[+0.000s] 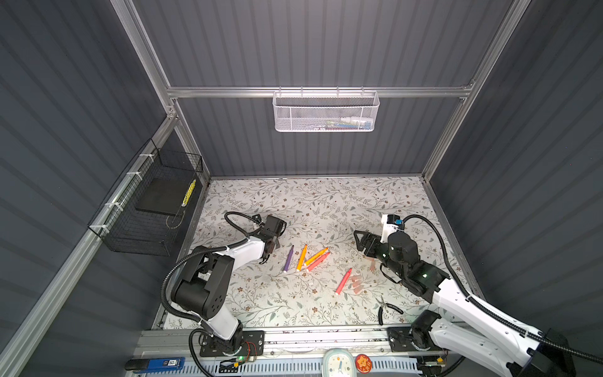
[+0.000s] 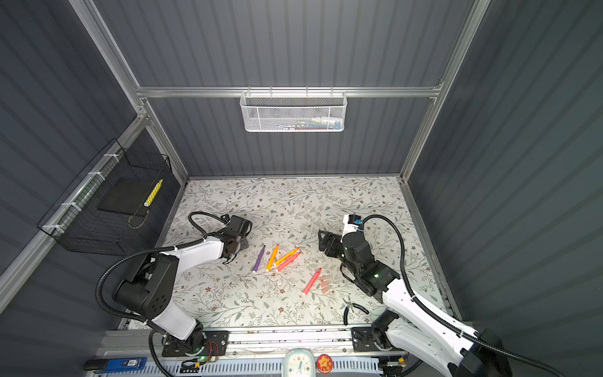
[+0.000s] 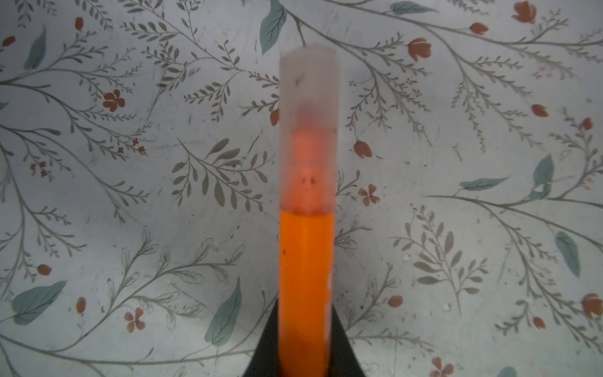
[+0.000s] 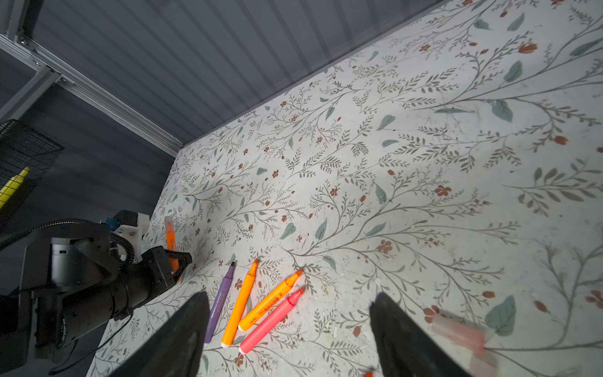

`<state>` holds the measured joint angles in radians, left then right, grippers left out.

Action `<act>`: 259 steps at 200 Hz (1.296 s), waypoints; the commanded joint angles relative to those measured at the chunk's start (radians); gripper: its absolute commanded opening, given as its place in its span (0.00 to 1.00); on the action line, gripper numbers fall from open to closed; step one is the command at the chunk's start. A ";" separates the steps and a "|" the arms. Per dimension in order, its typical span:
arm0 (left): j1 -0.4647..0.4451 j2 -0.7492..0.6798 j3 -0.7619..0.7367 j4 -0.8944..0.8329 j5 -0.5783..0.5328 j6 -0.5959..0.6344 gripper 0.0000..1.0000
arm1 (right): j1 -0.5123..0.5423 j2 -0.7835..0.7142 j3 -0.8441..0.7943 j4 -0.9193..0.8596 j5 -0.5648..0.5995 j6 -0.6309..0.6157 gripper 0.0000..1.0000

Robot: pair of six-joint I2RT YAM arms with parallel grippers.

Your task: Insert the pens into the pen caps

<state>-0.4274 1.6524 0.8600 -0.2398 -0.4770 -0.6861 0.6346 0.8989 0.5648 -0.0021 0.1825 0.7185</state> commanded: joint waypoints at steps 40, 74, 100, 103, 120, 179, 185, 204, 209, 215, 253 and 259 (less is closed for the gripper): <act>0.019 0.055 0.055 -0.056 0.057 -0.029 0.14 | -0.004 0.011 0.011 -0.019 -0.006 -0.014 0.81; 0.020 0.057 0.057 -0.047 0.082 -0.015 0.28 | -0.005 0.016 0.010 -0.016 -0.005 -0.012 0.82; 0.019 0.052 0.054 -0.033 0.102 -0.003 0.35 | -0.004 0.018 0.010 -0.016 -0.005 -0.011 0.81; 0.019 0.049 0.054 -0.033 0.104 0.000 0.36 | -0.005 0.018 0.011 -0.016 -0.004 -0.011 0.81; 0.019 0.025 0.045 -0.024 0.103 0.008 0.41 | -0.004 0.018 0.009 -0.015 -0.006 -0.011 0.81; 0.009 -0.233 -0.090 0.136 0.140 0.114 0.50 | -0.005 0.018 0.009 -0.013 -0.011 -0.007 0.82; 0.001 -0.254 -0.104 0.163 0.156 0.129 0.51 | -0.005 0.019 0.008 -0.013 -0.013 -0.005 0.82; -0.046 -0.291 -0.122 0.217 0.174 0.182 0.51 | -0.004 0.020 0.007 -0.012 -0.017 -0.002 0.82; -0.068 -0.292 -0.119 0.226 0.167 0.198 0.51 | -0.005 0.020 0.006 -0.011 -0.018 -0.001 0.82; -0.099 -0.296 -0.115 0.235 0.156 0.220 0.52 | -0.005 0.020 0.006 -0.012 -0.017 -0.001 0.82; -0.269 -0.276 -0.091 0.317 0.166 0.365 0.51 | -0.004 0.015 0.004 -0.013 -0.008 -0.005 0.82; -0.284 -0.271 -0.088 0.327 0.179 0.380 0.50 | -0.004 0.012 0.004 -0.013 -0.007 -0.005 0.82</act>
<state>-0.6533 1.3663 0.7570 0.0093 -0.3374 -0.4320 0.6346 0.9176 0.5648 -0.0151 0.1711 0.7174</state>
